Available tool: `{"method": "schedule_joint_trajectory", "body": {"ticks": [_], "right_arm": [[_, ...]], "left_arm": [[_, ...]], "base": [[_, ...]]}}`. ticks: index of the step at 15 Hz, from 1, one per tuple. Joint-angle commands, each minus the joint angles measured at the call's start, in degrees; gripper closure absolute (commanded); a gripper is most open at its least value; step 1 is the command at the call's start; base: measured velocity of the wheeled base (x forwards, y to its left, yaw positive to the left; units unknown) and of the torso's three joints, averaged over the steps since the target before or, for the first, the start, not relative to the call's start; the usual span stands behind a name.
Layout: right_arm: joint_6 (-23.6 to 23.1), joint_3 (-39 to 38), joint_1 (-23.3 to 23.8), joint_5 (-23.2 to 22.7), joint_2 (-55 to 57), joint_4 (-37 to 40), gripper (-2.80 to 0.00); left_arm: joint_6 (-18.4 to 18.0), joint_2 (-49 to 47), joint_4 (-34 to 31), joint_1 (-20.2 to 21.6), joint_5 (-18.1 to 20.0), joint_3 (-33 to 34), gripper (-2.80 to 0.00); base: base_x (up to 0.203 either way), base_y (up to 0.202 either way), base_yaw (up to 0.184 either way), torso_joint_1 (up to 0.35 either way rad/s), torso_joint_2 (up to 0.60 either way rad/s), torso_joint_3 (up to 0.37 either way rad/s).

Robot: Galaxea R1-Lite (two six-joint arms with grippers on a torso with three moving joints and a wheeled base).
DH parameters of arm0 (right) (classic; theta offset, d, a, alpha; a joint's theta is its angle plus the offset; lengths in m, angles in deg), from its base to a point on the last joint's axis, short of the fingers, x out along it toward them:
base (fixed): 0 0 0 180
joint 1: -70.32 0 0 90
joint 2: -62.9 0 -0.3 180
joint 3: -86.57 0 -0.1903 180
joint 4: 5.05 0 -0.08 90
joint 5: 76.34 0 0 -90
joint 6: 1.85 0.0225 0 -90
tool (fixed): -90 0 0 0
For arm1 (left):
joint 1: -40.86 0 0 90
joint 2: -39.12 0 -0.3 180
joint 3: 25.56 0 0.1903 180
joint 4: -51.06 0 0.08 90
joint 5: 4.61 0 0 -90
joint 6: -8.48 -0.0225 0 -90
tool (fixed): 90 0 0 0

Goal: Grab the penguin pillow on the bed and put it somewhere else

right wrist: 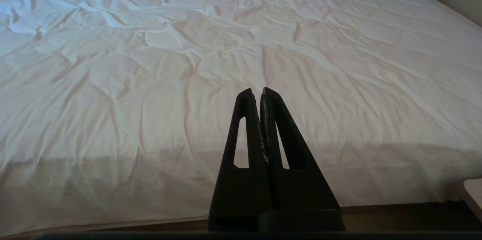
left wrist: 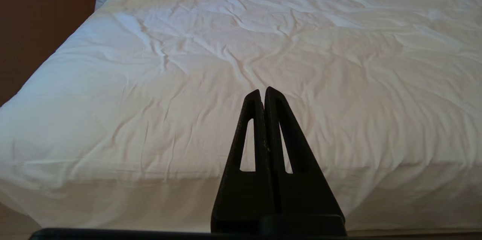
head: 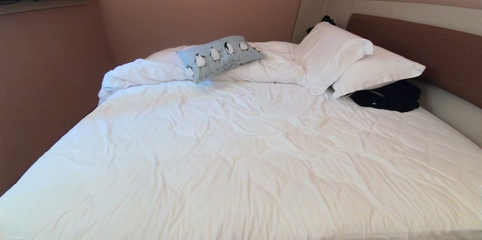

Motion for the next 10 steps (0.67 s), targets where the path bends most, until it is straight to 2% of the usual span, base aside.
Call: {"method": "schedule_joint_trajectory", "body": {"ticks": [1,10], "right_arm": [[0.00,-0.09,-0.06,0.02,-0.02,0.00,0.00],[0.03,-0.09,-0.02,-0.06,-0.02,0.00,0.00]], "left_arm": [[0.02,0.02,0.00,0.00,-0.02,0.00,0.00],[0.02,-0.06,0.00,0.00,-0.02,0.00,0.00]], "base": [[0.000,0.000,0.000,0.000,0.00,0.000],[0.000,0.000,0.000,0.000,0.00,0.000]]}}
